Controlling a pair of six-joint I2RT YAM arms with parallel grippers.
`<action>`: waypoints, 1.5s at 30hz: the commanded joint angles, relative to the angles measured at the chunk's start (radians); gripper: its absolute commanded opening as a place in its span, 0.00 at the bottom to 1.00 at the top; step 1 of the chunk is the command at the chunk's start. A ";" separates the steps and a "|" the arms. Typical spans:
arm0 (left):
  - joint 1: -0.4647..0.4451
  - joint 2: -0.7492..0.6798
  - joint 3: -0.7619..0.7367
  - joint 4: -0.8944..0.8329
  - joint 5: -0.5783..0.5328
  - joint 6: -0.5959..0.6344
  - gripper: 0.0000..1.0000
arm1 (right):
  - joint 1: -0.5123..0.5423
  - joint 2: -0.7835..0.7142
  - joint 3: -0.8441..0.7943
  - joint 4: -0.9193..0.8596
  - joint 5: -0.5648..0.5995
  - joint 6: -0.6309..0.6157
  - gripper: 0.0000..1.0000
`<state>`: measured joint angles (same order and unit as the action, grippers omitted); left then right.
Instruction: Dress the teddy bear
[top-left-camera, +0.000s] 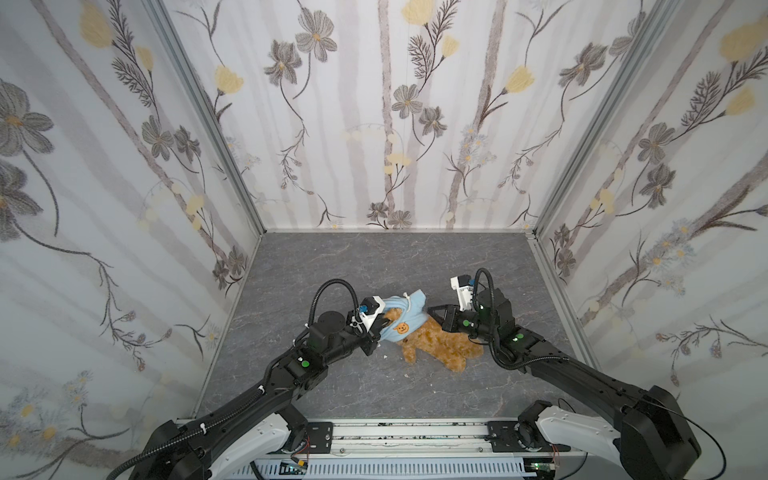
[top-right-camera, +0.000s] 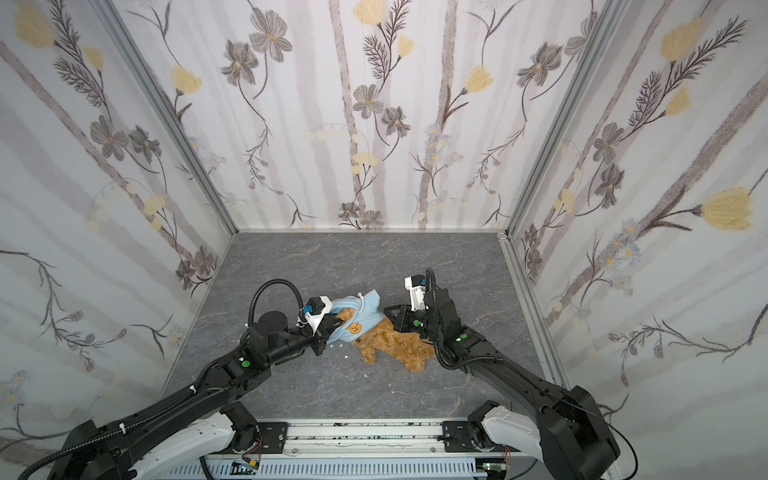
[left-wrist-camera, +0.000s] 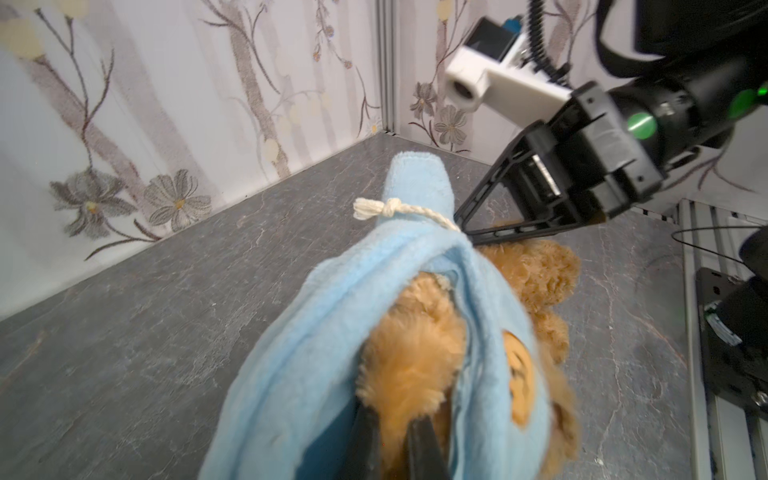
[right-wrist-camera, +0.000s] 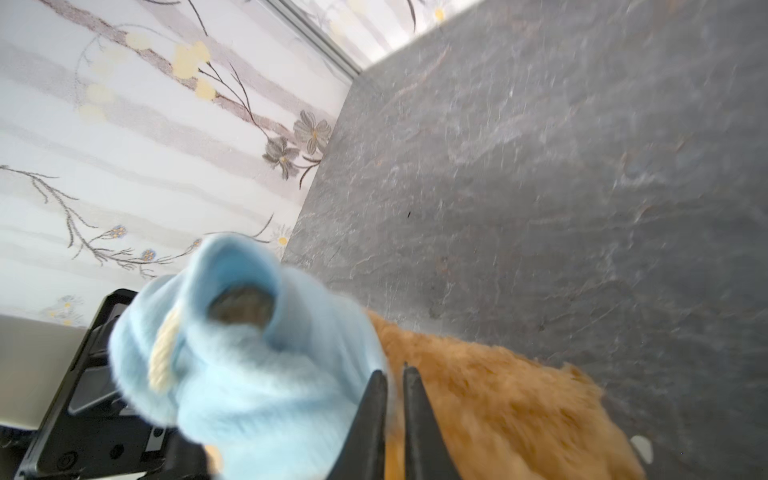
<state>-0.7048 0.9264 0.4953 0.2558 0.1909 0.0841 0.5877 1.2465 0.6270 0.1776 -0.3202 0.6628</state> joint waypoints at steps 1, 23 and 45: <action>0.004 0.048 0.073 -0.076 -0.167 -0.234 0.00 | 0.001 -0.071 0.044 -0.028 0.101 -0.189 0.35; 0.143 0.134 0.145 -0.053 0.115 -1.397 0.00 | 0.370 0.251 -0.114 0.655 0.075 -0.171 0.28; 0.151 0.164 0.117 0.020 0.148 -1.443 0.00 | 0.341 0.391 -0.130 0.765 0.107 -0.052 0.33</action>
<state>-0.5541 1.0878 0.6056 0.1982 0.3115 -1.3384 0.9295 1.6226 0.4812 0.8917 -0.2031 0.5945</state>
